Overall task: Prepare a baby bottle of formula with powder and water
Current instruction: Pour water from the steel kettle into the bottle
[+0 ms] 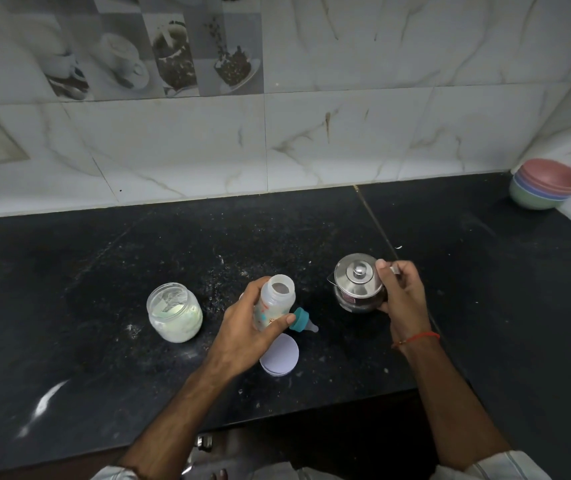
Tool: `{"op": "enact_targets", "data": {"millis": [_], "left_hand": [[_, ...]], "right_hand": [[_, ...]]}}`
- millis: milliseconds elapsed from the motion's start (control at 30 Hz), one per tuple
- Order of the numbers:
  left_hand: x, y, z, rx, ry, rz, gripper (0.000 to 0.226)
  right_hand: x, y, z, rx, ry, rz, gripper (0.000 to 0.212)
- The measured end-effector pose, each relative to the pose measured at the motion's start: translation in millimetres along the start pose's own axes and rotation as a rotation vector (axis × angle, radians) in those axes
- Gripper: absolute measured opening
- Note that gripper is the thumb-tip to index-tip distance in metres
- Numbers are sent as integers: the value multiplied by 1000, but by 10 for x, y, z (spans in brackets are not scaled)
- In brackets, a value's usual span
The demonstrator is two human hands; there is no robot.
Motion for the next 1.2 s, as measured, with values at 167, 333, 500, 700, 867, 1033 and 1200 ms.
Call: {"op": "enact_targets", "data": {"millis": [167, 333, 500, 700, 867, 1033, 1200], "left_hand": [[-126, 36, 47, -17, -17, -41, 59], [-203, 39, 116, -41, -3, -63, 57], [-256, 60, 201, -82, 15, -95, 58], [-285, 70, 230, -102, 26, -135, 61], [-313, 76, 192, -106, 37, -166, 65], [-318, 85, 171, -108, 32, -165, 63], [-302, 85, 163, -110, 50, -160, 62]], "right_hand": [[-103, 160, -604, 187, 80, -58, 15], [-193, 395, -1173, 398, 350, -93, 34], [-322, 647, -1480, 570, 545, -92, 17], [-451, 782, -1521, 669, 742, -76, 18], [-524, 860, -1545, 750, 835, -84, 20], [-601, 977, -1644, 853, 905, -74, 24], [-660, 1039, -1706, 901, 944, -73, 28]]}}
Point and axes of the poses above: each hand's wrist, its own y-axis away from the middle knuckle, its own x-axis out of the back of the hand, z = x × y, the point moved 8 cm from there along -y, towards the middle knuckle, and after that the axes turned 7 degrees about y, right-handed, at the moved point
